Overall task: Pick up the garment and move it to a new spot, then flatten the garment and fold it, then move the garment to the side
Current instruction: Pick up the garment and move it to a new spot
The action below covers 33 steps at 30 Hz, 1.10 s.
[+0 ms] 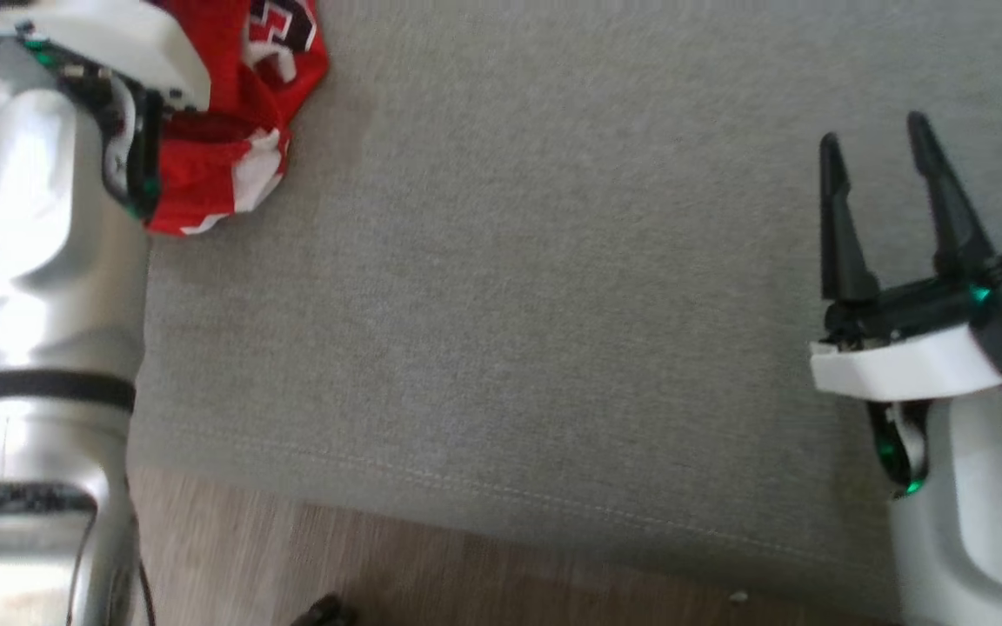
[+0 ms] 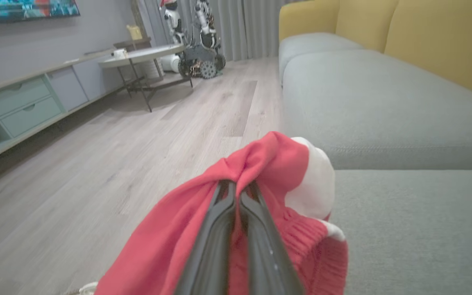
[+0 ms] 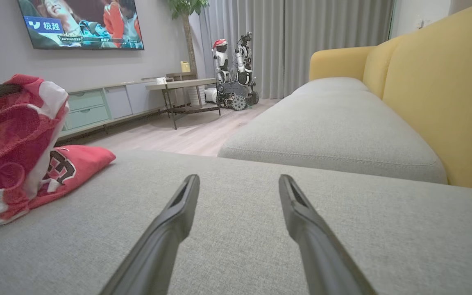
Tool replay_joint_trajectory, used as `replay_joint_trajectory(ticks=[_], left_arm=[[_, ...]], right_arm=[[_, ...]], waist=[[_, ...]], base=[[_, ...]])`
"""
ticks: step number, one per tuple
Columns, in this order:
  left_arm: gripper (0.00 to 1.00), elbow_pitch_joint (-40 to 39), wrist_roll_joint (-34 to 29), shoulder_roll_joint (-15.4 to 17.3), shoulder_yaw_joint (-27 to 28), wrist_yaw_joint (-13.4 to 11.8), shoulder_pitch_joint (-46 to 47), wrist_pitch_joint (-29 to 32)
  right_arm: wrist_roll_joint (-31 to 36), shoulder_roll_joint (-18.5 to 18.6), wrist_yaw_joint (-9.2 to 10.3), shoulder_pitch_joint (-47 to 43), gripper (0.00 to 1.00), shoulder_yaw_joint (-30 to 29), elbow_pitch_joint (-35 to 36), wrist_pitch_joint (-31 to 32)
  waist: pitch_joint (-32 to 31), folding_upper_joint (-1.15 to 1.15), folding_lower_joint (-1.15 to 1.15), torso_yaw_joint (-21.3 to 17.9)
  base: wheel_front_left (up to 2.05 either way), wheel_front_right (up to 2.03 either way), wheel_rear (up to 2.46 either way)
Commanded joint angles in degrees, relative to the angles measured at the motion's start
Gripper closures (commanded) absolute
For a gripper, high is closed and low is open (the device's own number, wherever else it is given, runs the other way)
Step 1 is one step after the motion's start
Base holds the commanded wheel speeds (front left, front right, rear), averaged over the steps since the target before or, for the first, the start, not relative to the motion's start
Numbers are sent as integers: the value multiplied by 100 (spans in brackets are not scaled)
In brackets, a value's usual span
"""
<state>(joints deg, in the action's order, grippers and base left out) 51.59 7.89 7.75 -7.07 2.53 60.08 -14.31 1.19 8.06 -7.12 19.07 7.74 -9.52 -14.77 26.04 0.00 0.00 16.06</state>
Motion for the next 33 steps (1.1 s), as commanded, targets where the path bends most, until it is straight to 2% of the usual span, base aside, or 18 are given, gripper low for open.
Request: replay_joint_trajectory(ticks=[1, 4, 9, 15, 21, 27, 33], left_arm=[[100, -535, -90, 406, 53, 4, -145, -67], [100, -897, -157, 439, -25, 42, -280, -67], [100, -1542, -274, 483, -303, 183, -391, 91], [100, -2296, -226, 546, -687, 383, -484, 784], [100, -2886, -57, 591, -1085, 463, -562, 1229], [100, -3201, 175, 493, -1675, 489, -605, 1461], [100, -2971, 595, 542, -2666, 494, -748, 1736]], right_arm=[[-53, -167, -36, -144, 0, 151, 152, -23], [-169, -275, -36, -197, 0, 124, 119, -23], [-394, -442, -36, -240, 0, 192, 173, -23], [-700, -512, -36, -247, 0, 328, 309, -23], [-1169, -516, -36, -297, 0, 553, 439, -23], [-1399, -517, -36, -369, 0, 679, 496, -23], [-1572, -517, -36, -340, 0, 791, 617, -23]], waist=[[-418, 0, 0, -278], [-609, 0, 0, -411], [-956, 0, 0, -866], [-1242, 0, 0, -1665], [-1420, 0, 0, -2543], [-1464, 0, 0, -3269], [-1218, 0, 0, -3836]], base=[[0, 0, 0], [0, 0, 0], [0, 0, 0], [0, 0, 0], [0, 0, 0], [0, 0, 0], [0, 0, 0]])
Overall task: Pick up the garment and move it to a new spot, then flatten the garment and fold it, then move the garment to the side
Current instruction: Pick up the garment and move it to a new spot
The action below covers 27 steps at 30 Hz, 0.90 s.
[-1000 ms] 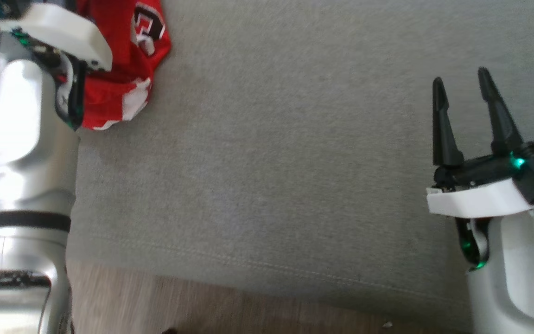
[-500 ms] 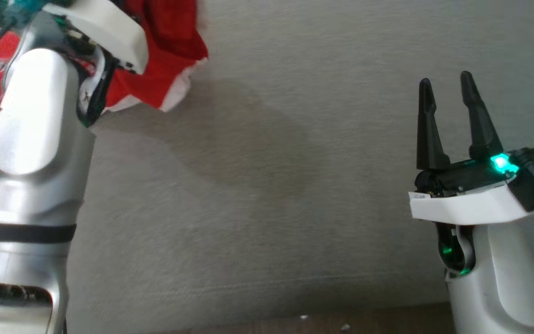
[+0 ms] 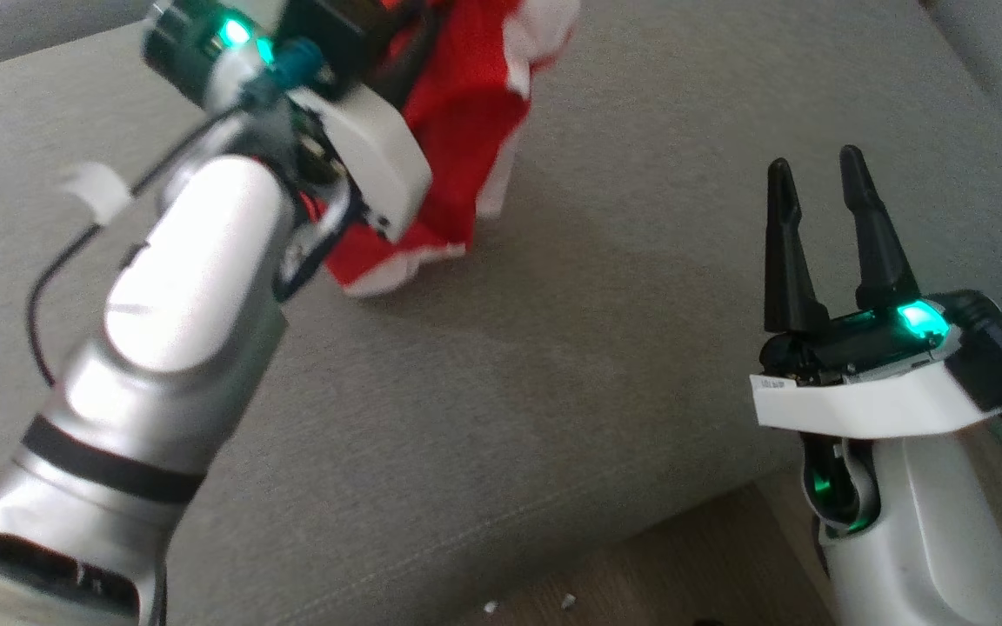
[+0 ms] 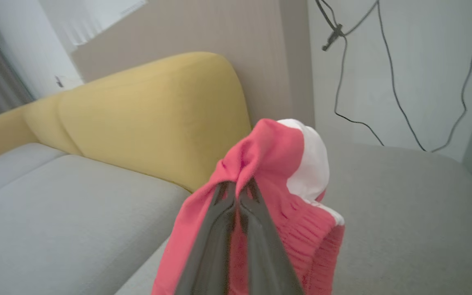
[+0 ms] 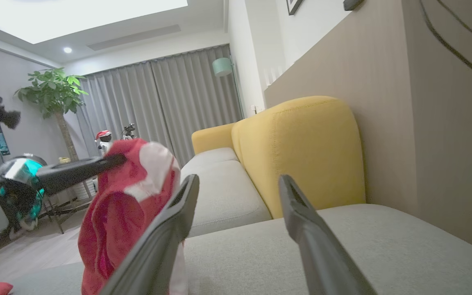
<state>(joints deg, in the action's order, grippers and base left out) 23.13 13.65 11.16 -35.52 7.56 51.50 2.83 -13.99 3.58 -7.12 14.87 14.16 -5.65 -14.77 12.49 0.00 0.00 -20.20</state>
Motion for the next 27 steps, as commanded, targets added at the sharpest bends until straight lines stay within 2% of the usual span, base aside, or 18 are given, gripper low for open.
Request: replay_joint_trajectory(ticks=[1, 9, 12, 13, 14, 15, 22, 27], left_arm=[[100, -31, 45, 225, 56, -9, 62, 46], [100, 1276, -120, 359, -457, -18, -199, -232], [100, 1688, -188, 284, -477, -152, -161, -573], [67, 1795, -189, 233, -474, -205, -166, -711], [67, 1795, -189, 233, -474, -205, -166, -711], [0, 1905, -161, 162, -466, -235, -189, -818], [0, 2249, 35, -233, -327, -563, -469, -1598], [0, 1927, 413, -446, 28, -813, -1074, -1768]], right_arm=[[-71, -69, -36, 91, 0, 168, 250, -23], [-180, -69, -36, 253, 0, 361, 312, -23], [-157, -69, -36, 296, 0, 399, 301, -23], [-147, -69, -36, 296, 0, 398, 283, -23], [-147, -69, -36, 296, 0, 398, 283, -23], [-119, -69, -36, 290, 0, 404, 250, -23], [67, -70, -36, 159, 0, 305, -18, -23], [244, -70, -36, -42, 0, 151, -194, -23]], waist=[[209, 0, 0, -254], [801, 0, 0, -331], [852, 0, 0, -203], [825, 0, 0, -136], [825, 0, 0, -136], [781, 0, 0, -65], [310, 0, 0, 573], [-63, 0, 0, 1188]], base=[[0, 0, 0], [0, 0, 0], [0, 0, 0], [0, 0, 0], [0, 0, 0], [0, 0, 0], [0, 0, 0], [0, 0, 0]])
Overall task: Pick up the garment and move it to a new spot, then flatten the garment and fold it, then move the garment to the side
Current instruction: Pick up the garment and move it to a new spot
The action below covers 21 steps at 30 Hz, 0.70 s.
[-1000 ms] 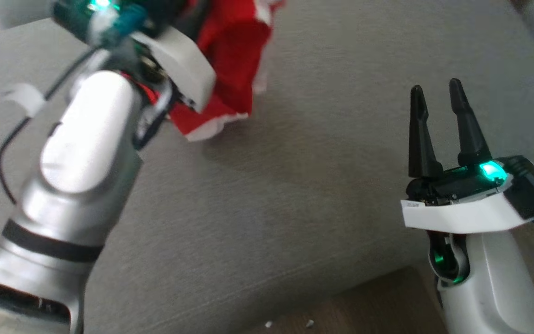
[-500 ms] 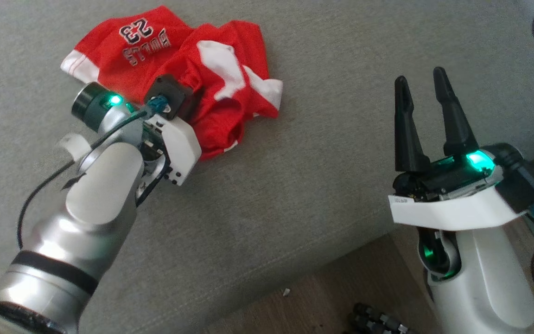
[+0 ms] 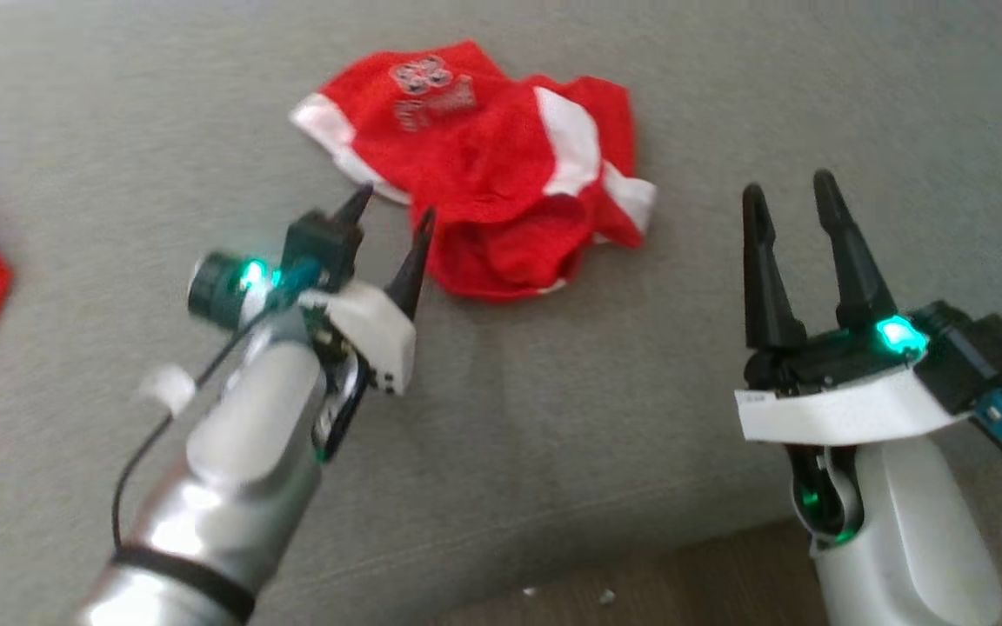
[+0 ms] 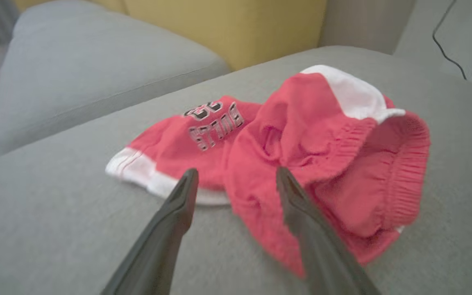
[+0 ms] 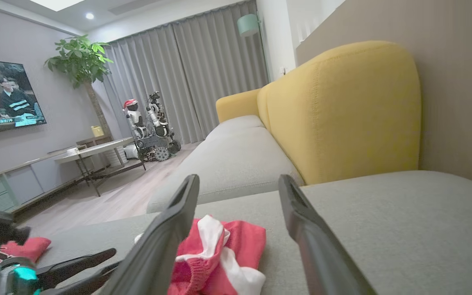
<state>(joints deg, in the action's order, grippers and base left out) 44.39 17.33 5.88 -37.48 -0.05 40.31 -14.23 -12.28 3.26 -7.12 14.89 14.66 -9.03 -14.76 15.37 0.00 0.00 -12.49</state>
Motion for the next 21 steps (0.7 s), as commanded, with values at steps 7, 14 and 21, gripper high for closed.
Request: replay_joint_trajectory(ticks=[7, 14, 21], left_arm=[[0, -1883, 203, 16, 1160, -676, -1416, -75], [0, -3333, -236, -132, 1936, -881, -2877, -76], [0, -4428, -780, -265, 2290, -958, -3823, -76]], right_arm=[[274, -38, -36, -385, 0, -204, -34, -24], [496, -38, -36, -745, 0, -436, -113, -24], [738, -38, -36, -1135, 0, -634, 57, -24]], waist=[[-801, 0, 0, 1089], [-1183, 0, 0, 1485], [-1459, 0, 0, 1622]], base=[[0, 0, 0], [0, 0, 0], [0, 0, 0]])
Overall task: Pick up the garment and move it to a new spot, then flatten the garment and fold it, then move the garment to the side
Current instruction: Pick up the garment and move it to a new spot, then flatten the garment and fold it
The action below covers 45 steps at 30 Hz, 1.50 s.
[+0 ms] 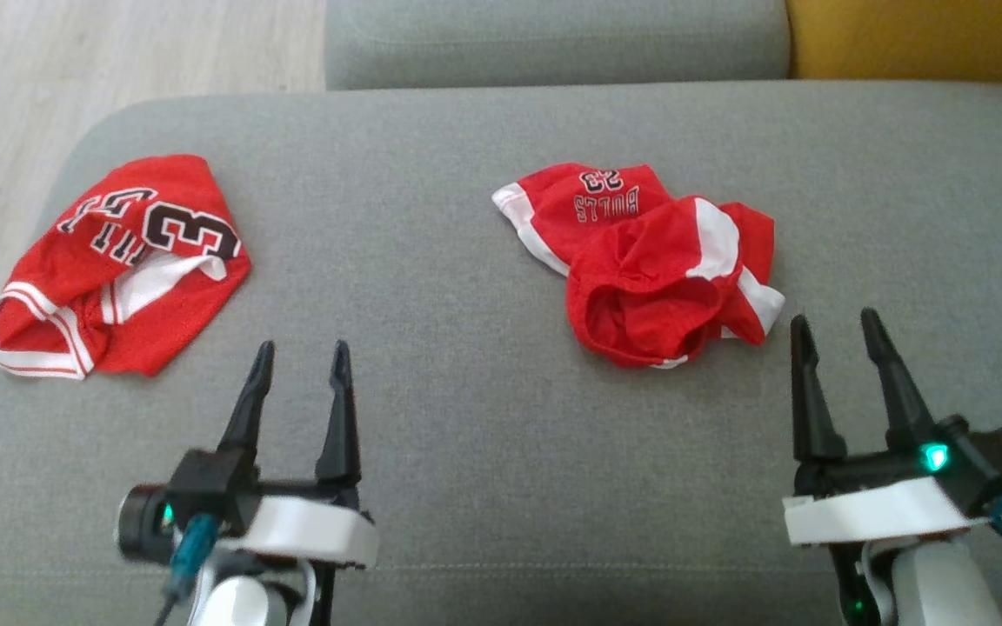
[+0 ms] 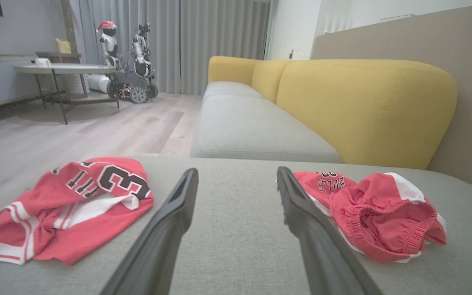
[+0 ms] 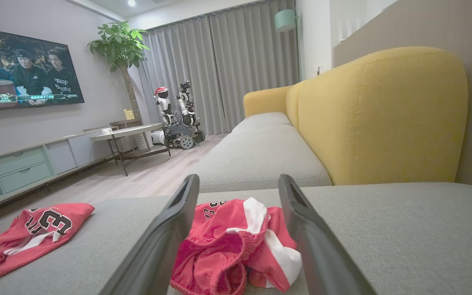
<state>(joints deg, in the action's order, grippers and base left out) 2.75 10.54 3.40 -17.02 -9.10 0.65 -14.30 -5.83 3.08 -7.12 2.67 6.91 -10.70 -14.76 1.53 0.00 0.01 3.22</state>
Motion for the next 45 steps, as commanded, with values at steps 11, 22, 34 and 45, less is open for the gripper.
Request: replay_joint_trajectory(ticks=[11, 22, 34, 45], left_arm=[[0, -485, -864, -39, 263, -225, -426, -70], [0, -457, -956, -46, 140, -252, -363, -70], [0, -413, -1016, -47, 90, -299, -374, -70], [0, -277, -936, -48, 92, -230, -367, -70]], right_arm=[[221, -20, -36, -332, 0, 103, 202, -24], [234, -20, -36, -320, 0, 113, 207, -24], [166, -20, -36, -335, 0, 122, 213, -24], [163, -20, -36, -307, 0, 152, 256, -24]], waist=[[-177, 0, -1, 82], [-192, 0, -1, 7], [-257, 0, -1, -54], [-226, 0, -1, -124]], base=[[0, 0, 0], [0, 0, 0], [0, 0, 0], [0, 0, 0]])
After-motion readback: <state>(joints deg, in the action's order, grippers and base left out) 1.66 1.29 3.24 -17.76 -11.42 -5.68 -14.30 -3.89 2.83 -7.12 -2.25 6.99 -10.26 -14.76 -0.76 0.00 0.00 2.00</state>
